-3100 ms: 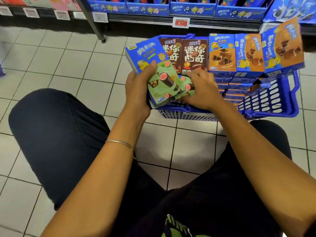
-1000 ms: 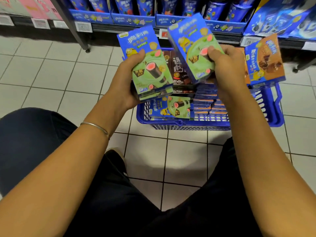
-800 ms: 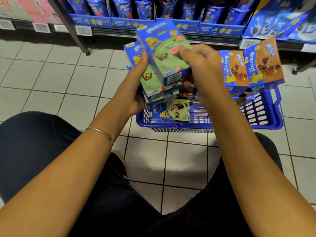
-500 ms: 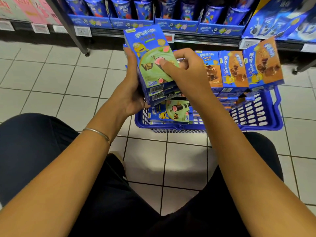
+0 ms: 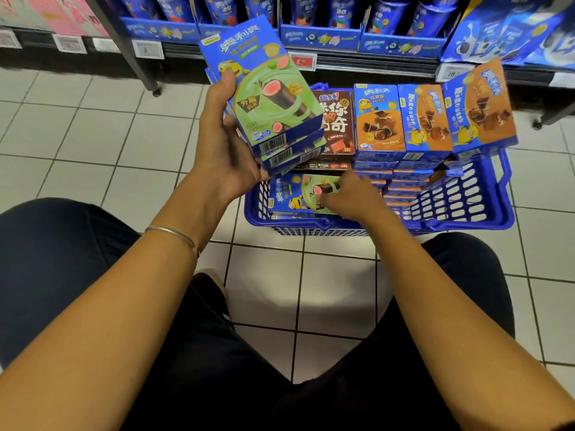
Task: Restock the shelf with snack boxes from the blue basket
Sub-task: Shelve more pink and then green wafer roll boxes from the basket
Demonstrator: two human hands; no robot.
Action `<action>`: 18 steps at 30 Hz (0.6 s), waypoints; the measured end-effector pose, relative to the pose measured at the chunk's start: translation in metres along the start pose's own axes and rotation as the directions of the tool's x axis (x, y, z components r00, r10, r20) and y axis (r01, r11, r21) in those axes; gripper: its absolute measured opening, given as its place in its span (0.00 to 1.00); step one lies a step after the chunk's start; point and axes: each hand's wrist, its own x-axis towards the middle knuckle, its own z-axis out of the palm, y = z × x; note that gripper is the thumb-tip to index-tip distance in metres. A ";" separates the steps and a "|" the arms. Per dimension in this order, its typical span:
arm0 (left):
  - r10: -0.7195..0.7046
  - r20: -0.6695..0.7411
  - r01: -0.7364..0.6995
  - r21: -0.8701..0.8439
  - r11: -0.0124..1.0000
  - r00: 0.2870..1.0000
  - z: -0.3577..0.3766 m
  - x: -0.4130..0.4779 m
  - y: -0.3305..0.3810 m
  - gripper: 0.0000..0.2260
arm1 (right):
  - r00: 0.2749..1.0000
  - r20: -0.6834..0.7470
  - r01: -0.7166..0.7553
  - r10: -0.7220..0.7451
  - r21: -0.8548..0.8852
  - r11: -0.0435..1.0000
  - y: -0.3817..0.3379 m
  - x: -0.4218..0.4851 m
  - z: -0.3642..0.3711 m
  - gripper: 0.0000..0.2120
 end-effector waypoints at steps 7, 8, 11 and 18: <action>-0.004 -0.045 0.006 0.058 0.998 0.999 0.002 -0.001 -0.004 0.32 | 0.995 -0.083 -0.034 0.046 0.141 0.989 0.010 0.012 0.021 0.38; -0.007 -0.051 0.010 0.063 0.998 0.999 0.002 -0.001 -0.005 0.32 | 0.994 -0.098 -0.030 0.044 0.138 0.990 0.010 0.013 0.023 0.38; -0.011 -0.066 0.016 0.069 0.997 0.998 0.002 0.000 -0.007 0.32 | 0.997 -0.063 -0.027 0.043 0.241 0.970 0.010 0.017 0.022 0.39; -0.008 -0.071 0.010 0.021 1.000 0.997 0.002 -0.001 -0.006 0.32 | 0.994 0.104 -0.029 -0.045 0.619 0.785 0.000 0.018 -0.002 0.08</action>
